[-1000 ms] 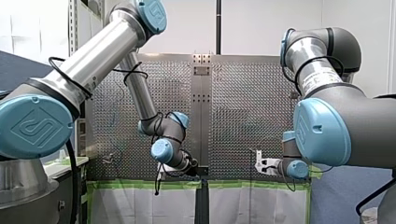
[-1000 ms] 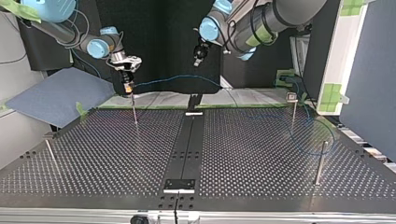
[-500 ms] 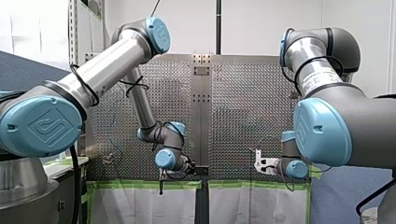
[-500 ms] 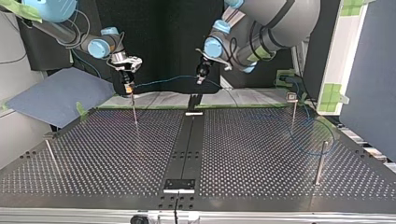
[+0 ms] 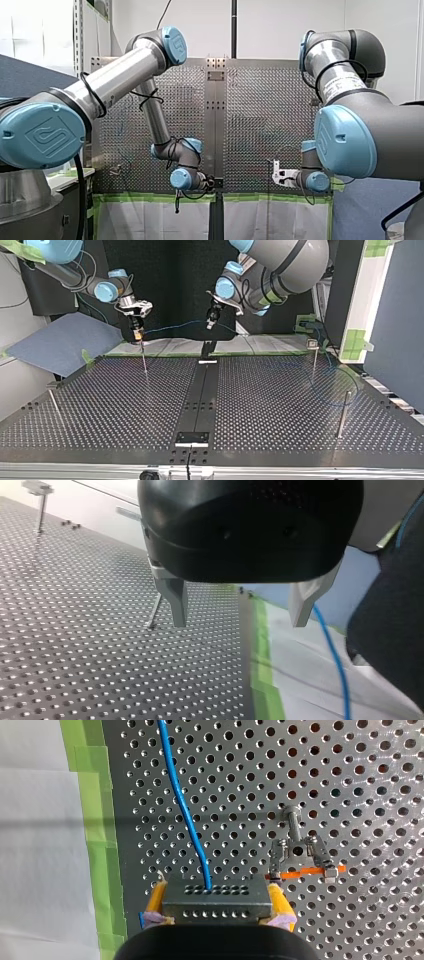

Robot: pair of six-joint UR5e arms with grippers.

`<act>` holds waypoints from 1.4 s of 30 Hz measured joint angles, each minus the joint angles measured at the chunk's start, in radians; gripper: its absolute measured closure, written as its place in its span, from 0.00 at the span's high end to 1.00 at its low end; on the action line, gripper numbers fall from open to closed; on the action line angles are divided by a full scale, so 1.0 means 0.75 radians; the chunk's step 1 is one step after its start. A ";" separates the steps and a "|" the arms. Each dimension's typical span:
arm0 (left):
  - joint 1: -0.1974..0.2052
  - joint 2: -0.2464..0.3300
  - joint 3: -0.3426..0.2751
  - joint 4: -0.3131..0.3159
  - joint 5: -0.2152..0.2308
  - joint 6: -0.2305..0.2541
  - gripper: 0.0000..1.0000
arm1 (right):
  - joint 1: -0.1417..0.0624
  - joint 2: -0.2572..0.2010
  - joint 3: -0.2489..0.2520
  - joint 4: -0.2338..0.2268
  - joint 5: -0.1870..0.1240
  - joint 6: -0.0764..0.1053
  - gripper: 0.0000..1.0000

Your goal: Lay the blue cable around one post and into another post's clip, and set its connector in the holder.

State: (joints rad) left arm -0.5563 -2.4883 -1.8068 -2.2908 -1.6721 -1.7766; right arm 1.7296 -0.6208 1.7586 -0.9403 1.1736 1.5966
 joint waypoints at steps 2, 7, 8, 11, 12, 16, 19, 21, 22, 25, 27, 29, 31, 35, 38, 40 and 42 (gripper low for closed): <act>-0.001 0.000 0.000 -0.019 -0.001 0.020 1.00 | 0.000 0.000 0.000 -0.001 0.000 0.001 0.02; -0.004 -0.001 0.000 -0.079 -0.020 0.072 1.00 | 0.000 0.000 0.000 -0.005 0.000 0.009 0.02; -0.005 -0.001 0.000 -0.090 -0.028 0.078 1.00 | 0.000 0.000 0.000 -0.006 0.000 0.010 0.02; -0.012 -0.004 0.000 -0.122 -0.052 0.088 1.00 | 0.000 0.000 -0.001 -0.006 0.000 0.011 0.02; -0.015 -0.007 0.000 -0.136 -0.059 0.088 1.00 | 0.000 0.000 -0.001 -0.006 0.000 0.011 0.02; -0.024 -0.034 0.003 -0.162 -0.072 0.074 1.00 | 0.001 0.000 -0.001 -0.006 0.000 0.011 0.02; -0.030 -0.063 0.016 -0.156 -0.075 0.060 1.00 | 0.002 0.000 -0.001 -0.005 0.000 0.011 0.02; -0.032 -0.084 0.032 -0.150 -0.077 0.052 1.00 | 0.002 0.000 -0.001 -0.005 0.000 0.011 0.02; -0.033 -0.091 0.039 -0.149 -0.077 0.050 1.00 | 0.002 0.000 -0.001 -0.005 0.000 0.011 0.02; -0.032 -0.105 0.068 -0.159 -0.080 0.047 1.00 | 0.002 0.000 -0.001 -0.004 0.000 0.011 0.02; -0.030 -0.101 0.088 -0.175 -0.088 0.047 1.00 | 0.002 0.000 -0.001 -0.004 0.000 0.011 0.02; -0.029 -0.097 0.108 -0.189 -0.098 0.046 1.00 | 0.002 0.000 -0.001 -0.004 0.000 0.011 0.02; -0.027 -0.094 0.131 -0.207 -0.111 0.044 1.00 | 0.002 0.000 -0.001 -0.005 0.000 0.011 0.02; -0.024 -0.094 0.151 -0.226 -0.124 0.040 1.00 | 0.002 0.000 -0.001 -0.006 0.000 0.011 0.02; -0.024 -0.093 0.154 -0.230 -0.130 0.038 1.00 | 0.002 0.000 -0.001 -0.006 0.000 0.011 0.02; -0.024 -0.094 0.155 -0.232 -0.133 0.038 1.00 | 0.002 0.000 -0.001 -0.006 0.000 0.011 0.02; -0.025 -0.093 0.155 -0.233 -0.134 0.037 1.00 | 0.002 0.000 0.000 -0.006 0.000 0.011 0.02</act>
State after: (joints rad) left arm -0.5753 -2.5584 -1.6905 -2.4654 -1.7729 -1.7485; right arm 1.7310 -0.6207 1.7582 -0.9450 1.1736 1.6049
